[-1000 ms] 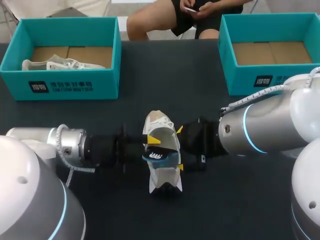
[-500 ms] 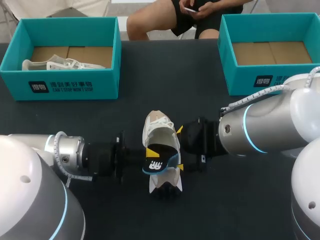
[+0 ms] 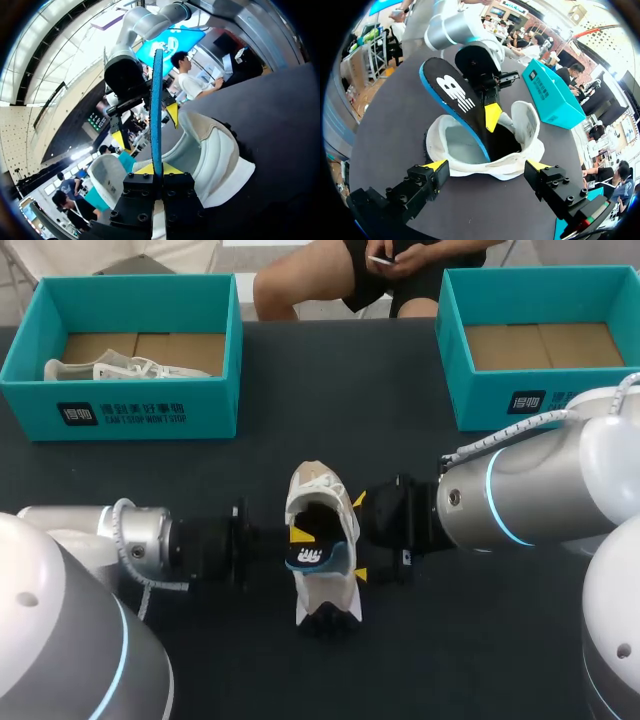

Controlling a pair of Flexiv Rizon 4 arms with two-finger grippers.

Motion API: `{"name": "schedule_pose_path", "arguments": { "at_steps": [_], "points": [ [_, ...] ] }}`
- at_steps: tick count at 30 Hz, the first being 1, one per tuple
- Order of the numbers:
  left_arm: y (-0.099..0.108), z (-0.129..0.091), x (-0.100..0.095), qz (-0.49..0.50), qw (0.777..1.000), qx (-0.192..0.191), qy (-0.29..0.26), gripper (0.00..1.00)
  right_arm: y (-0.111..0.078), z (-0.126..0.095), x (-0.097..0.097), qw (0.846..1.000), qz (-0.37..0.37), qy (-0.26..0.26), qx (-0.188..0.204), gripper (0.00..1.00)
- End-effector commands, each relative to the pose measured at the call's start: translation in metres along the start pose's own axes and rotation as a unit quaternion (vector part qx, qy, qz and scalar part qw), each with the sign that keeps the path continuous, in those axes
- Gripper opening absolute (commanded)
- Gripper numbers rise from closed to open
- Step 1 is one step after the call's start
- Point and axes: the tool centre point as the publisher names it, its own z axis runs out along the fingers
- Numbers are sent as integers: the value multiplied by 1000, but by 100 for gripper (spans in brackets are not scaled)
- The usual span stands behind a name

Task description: Take the shoe out of the shoebox, open the shoe tongue, remove and reinsert the insole, then place the shoe into the shoebox

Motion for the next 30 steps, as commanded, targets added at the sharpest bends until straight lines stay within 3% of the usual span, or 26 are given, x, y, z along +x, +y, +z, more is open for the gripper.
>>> {"name": "schedule_pose_path", "arguments": {
  "at_steps": [1, 3, 4, 5, 14, 20, 22, 23, 30],
  "points": [
    [6, 4, 1, -3, 1000, -2, 0, 0, -1, 1, 2, 1000, 1, -3, -1, 100],
    [-1, 3, 0, -3, 1000, 2, -5, 0, -1, 1, 2, 1000, 1, -3, -1, 100],
    [-5, 3, -1, -2, 1000, 4, -7, 17, -1, 1, 2, 1000, 1, -3, -1, 100],
    [-8, 3, -2, 1, 1000, 5, -7, 23, -1, 1, 2, 1000, 1, -3, -1, 100],
    [-42, 1, -14, 38, 999, 25, -5, 29, -1, 1, 2, 1000, 1, -3, -1, 100],
    [-55, 1, -13, 42, 999, 33, -1, 27, -1, 1, 2, 1000, 1, -3, -1, 100],
    [-55, 3, -11, 41, 999, 34, 2, 13, -1, 1, 2, 1000, 1, -3, -1, 100],
    [-55, 3, -9, 41, 999, 34, 3, 0, -1, 1, 2, 1000, 1, -3, -1, 100],
    [-41, 10, 4, 33, 999, 34, 10, 0, -1, 1, 2, 1000, 1, -3, -1, 100]
  ]
}}
